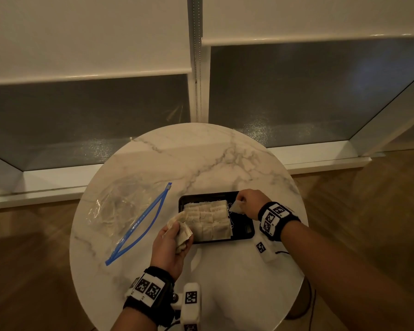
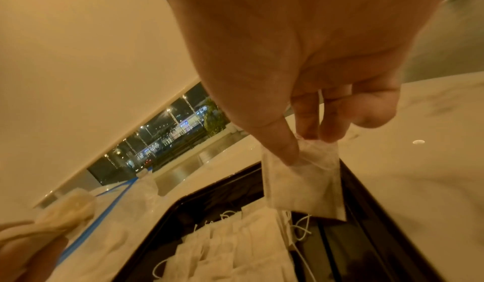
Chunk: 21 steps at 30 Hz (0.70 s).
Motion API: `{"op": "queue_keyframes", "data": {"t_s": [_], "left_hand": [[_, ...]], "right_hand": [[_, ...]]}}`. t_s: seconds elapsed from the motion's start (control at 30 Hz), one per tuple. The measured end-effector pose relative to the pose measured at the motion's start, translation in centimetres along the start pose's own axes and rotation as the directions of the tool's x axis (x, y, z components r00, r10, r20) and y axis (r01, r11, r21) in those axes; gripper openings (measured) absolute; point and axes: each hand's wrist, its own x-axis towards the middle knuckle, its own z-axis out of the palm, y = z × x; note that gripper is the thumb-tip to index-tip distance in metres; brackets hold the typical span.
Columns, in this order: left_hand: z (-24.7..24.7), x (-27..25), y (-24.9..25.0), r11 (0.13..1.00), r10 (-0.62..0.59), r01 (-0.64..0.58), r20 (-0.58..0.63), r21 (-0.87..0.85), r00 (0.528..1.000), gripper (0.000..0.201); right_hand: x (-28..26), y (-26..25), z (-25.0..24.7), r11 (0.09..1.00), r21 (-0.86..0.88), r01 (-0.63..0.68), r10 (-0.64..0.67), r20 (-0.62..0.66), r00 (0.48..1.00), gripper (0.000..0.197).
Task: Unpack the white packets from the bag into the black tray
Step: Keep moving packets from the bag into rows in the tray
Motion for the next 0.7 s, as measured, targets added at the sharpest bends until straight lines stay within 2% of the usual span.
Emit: {"op": "queue_keyframes", "data": {"t_s": [0.1,0.23,0.53,0.7], "left_hand": [[-0.3,0.0,0.0,1.0,0.008,-0.008,0.002,0.001,1.0,0.024],[-0.6,-0.1,0.3,1.0,0.012,-0.012,-0.002,-0.004,1.0,0.023],[-1.3,0.0,0.8,0.999,0.003,-0.004,-0.018,-0.035,1.0,0.03],[-1.5,0.0,0.8,0.999,0.008,-0.008,-0.016,-0.036,1.0,0.029]], "right_hand": [[1.1,-0.6,0.0,0.989,-0.146,0.031,-0.021,0.067,0.998,0.027],[2.4,-1.1,0.0,0.957,-0.284,0.055,-0.022,0.117,0.993,0.032],[3.8,-1.3,0.8,0.899,-0.434,0.064,-0.062,0.019,0.998,0.021],[4.2,-1.5,1.0,0.856,-0.511,0.076,-0.083,0.008,0.996,0.026]]}}
